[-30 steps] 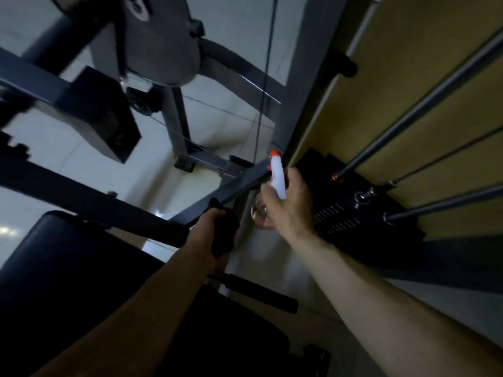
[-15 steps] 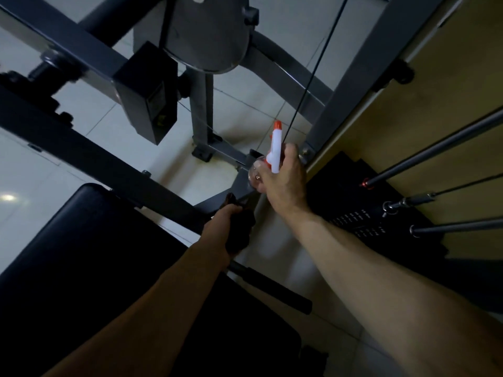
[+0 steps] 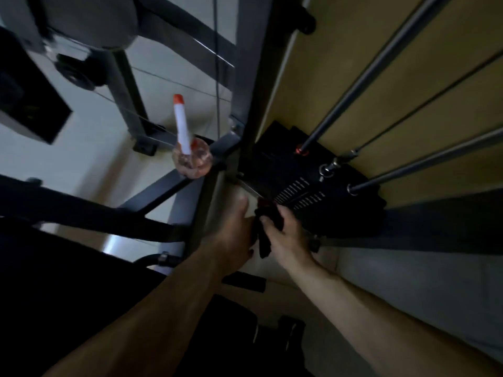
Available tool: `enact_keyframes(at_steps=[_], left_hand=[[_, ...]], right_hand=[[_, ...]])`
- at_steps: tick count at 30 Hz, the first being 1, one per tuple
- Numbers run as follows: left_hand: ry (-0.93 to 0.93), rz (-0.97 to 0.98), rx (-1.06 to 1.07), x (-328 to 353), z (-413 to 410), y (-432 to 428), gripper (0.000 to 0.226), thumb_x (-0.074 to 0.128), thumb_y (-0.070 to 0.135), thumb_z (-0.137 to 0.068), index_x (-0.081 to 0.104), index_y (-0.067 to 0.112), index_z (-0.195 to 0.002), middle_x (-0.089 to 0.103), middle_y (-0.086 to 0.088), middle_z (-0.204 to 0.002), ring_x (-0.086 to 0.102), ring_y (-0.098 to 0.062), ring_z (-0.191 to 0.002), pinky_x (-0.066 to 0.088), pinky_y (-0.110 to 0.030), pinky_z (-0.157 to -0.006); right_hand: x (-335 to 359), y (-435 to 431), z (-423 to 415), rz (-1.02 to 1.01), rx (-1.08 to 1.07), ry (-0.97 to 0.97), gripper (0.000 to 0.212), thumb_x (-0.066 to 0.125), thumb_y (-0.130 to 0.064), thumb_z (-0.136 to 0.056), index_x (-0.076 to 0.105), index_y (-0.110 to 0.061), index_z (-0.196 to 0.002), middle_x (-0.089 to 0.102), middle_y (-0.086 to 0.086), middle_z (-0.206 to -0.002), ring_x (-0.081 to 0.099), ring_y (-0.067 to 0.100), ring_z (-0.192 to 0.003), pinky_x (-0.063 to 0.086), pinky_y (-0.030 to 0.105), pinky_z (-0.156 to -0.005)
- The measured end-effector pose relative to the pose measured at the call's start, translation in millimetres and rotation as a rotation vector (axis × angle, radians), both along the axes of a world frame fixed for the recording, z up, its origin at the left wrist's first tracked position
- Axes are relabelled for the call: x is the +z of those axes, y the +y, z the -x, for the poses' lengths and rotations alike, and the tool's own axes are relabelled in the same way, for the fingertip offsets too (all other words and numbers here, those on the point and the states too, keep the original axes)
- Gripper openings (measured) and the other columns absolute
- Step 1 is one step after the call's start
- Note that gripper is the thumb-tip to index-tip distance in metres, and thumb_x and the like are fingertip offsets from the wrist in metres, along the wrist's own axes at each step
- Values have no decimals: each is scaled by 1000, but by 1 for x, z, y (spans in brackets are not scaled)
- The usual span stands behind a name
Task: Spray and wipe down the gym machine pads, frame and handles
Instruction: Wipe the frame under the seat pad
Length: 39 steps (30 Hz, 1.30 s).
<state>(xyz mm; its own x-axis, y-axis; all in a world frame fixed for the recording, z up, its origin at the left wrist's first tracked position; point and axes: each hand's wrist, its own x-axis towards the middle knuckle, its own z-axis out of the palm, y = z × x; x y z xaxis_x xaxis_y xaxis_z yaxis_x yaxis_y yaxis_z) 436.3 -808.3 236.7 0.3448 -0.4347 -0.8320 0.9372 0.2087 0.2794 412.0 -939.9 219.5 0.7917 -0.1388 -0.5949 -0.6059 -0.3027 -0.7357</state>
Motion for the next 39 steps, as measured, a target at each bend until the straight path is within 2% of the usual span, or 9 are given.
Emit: enact_keyframes(at_steps=[4, 8, 11, 15, 19, 26, 29, 34, 39], left_hand=[[-251, -502, -319, -38, 1, -52, 57, 58, 46, -101, 50, 14, -149, 50, -4, -152, 50, -24, -134, 41, -38, -109], [-401, -692, -307, -78, -19, -78, 75, 78, 28, -91, 41, 15, -154, 48, -7, -153, 54, -26, -133, 49, -42, -108], [-450, -708, -360, -99, -40, -90, 69, 79, 33, -89, 46, 19, -148, 54, 2, -138, 57, -21, -125, 52, -31, -96], [-415, -725, -143, -124, -59, -89, 15, 67, 33, -99, 63, 20, -92, 70, -4, -101, 71, -23, -95, 62, -40, -84], [-187, -599, 69, -139, -67, -84, 10, 64, 20, -101, 61, 13, -96, 71, -10, -102, 72, -23, -86, 61, -36, -72], [-217, -521, -34, -144, -70, -96, 13, 67, 11, -98, 62, 14, -87, 70, -10, -91, 67, -15, -72, 59, -27, -68], [-217, -519, -32, -143, -70, -98, 9, 69, 15, -97, 63, 13, -91, 68, -10, -92, 65, -15, -70, 59, -23, -60], [-250, -506, -110, -145, -71, -94, 10, 68, 23, -99, 64, 17, -91, 72, -9, -104, 69, -17, -89, 58, -30, -78], [-310, -562, -161, -143, -72, -94, 21, 64, 23, -102, 60, 17, -82, 66, -13, -105, 63, -23, -98, 56, -36, -88]], right_hand=[[-32, -62, 9, -6, -434, 246, 48, 70, -26, -99, 49, -23, -143, 60, 3, -131, 61, 19, -111, 51, 34, -97], [-72, -103, 4, -108, -756, 309, 60, 85, -20, -86, 56, -19, -138, 68, 5, -121, 66, 26, -110, 56, 41, -96], [-96, -104, -7, -149, -796, 246, 57, 88, -19, -80, 61, -28, -129, 65, 5, -126, 65, 25, -113, 54, 47, -104], [-114, -80, -20, -102, -827, 212, 56, 86, -35, -82, 56, -33, -129, 53, 7, -145, 57, 27, -126, 49, 48, -110], [-121, -65, -34, -74, -864, 175, 72, 79, -38, -91, 46, -17, -151, 48, 6, -151, 51, 25, -136, 41, 32, -111], [-164, -59, -55, -130, -804, 296, 36, 51, -23, -105, 61, -2, -133, 63, 16, -136, 61, 29, -123, 50, 42, -109], [-173, -64, -51, -199, -801, 350, 39, 50, -31, -105, 63, -5, -132, 62, 16, -138, 62, 31, -122, 49, 47, -111], [-142, -69, -42, -73, -782, 267, 42, 64, -38, -100, 60, -17, -137, 54, -1, -132, 55, 20, -121, 45, 36, -108], [-160, -63, -58, -376, -824, 380, 47, 41, -41, -101, 75, -15, -120, 75, 6, -109, 72, 24, -89, 60, 36, -66]])
